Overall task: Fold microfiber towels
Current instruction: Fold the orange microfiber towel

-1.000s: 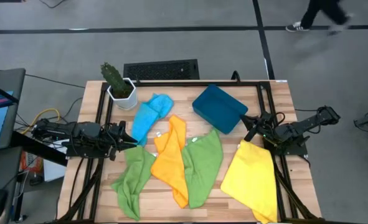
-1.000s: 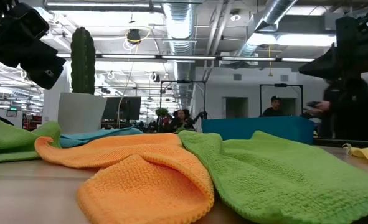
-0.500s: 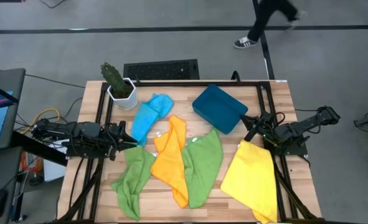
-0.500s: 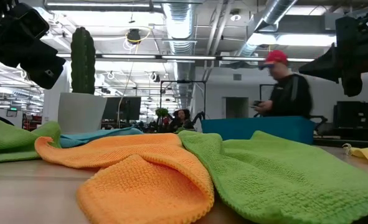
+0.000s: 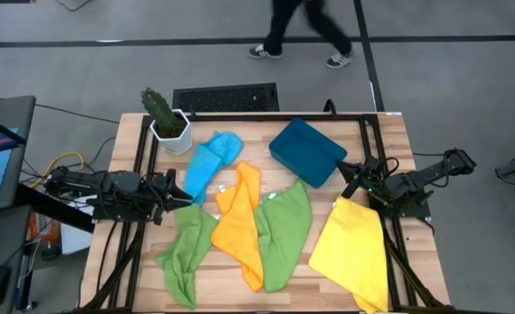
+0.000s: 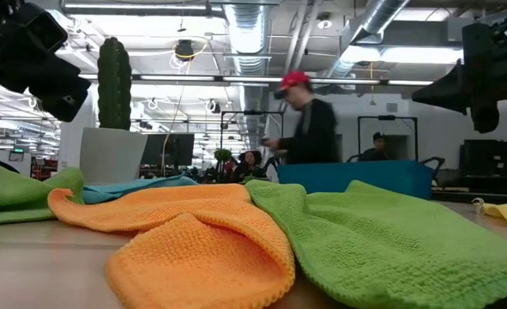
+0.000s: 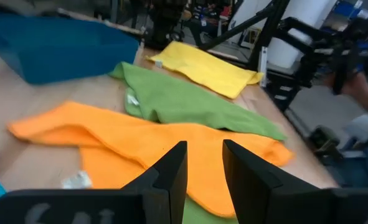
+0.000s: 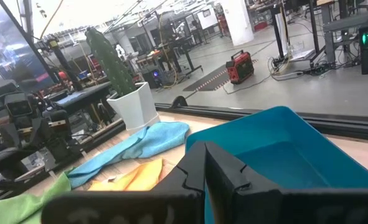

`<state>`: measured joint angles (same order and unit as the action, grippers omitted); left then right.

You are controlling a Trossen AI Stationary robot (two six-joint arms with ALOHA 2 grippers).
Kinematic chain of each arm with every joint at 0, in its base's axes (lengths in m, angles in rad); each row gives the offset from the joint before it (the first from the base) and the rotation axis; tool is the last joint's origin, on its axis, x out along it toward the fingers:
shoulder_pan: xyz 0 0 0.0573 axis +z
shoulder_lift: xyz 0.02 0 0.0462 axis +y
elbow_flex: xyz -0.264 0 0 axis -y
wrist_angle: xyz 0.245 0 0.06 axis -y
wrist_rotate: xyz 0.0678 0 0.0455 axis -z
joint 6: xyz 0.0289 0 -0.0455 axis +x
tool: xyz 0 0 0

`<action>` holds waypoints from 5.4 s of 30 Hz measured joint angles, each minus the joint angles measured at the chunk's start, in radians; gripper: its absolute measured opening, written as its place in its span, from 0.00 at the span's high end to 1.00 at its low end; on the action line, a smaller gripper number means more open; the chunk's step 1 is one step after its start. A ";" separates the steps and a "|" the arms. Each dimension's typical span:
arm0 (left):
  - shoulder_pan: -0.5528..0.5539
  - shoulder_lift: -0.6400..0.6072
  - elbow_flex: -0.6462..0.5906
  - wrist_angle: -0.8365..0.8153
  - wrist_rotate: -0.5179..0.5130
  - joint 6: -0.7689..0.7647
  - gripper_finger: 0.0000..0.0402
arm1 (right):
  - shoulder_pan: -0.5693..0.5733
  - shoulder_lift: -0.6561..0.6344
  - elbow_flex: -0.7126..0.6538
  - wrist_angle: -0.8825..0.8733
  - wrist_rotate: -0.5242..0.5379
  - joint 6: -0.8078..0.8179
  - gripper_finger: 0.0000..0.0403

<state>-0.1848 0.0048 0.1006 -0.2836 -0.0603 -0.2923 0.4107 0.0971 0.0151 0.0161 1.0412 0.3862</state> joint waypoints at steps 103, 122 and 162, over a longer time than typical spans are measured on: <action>0.180 0.834 0.517 0.079 -0.380 -0.063 0.52 | -0.368 1.477 0.990 0.069 -0.427 -0.203 0.53; 0.200 0.834 0.517 -0.052 -0.361 -0.113 0.52 | -0.553 2.113 1.590 -0.295 -0.624 -0.020 0.54; 0.200 0.833 0.516 -0.057 -0.418 -0.114 0.52 | -0.557 2.249 1.748 -0.510 -0.737 0.168 0.74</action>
<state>0.0151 0.8379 0.6170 -0.3408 -0.4781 -0.4061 -0.1463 2.3463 1.7630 -0.4938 0.3038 0.5540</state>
